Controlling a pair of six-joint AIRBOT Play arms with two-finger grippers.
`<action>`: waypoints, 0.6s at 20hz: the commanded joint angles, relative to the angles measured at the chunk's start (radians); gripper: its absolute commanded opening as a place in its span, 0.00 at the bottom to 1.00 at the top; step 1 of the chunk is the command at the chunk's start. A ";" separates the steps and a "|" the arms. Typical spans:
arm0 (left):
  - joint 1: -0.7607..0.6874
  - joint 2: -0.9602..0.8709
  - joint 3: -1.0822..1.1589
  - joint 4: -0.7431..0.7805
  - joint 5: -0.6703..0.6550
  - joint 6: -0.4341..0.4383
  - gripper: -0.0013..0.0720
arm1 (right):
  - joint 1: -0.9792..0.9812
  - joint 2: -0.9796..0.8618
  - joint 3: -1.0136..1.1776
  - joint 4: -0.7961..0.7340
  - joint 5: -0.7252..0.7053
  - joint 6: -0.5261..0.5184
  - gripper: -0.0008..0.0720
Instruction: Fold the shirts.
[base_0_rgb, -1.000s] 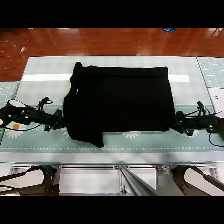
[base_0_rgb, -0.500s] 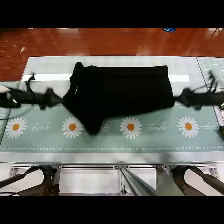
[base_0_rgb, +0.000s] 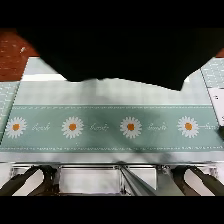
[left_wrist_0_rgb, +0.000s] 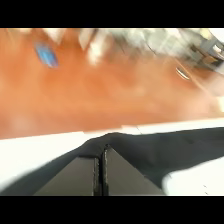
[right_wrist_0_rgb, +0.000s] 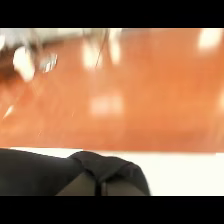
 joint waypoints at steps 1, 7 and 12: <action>0.001 0.076 0.216 0.213 0.008 -0.092 0.04 | 0.000 0.049 0.195 -0.084 0.077 0.034 0.04; 0.001 0.287 0.230 0.573 -0.159 -0.131 0.04 | 0.000 0.214 0.195 -0.202 0.213 0.054 0.04; -0.003 0.402 0.211 0.722 -0.232 -0.159 0.04 | 0.000 0.317 0.078 -0.294 0.287 0.080 0.04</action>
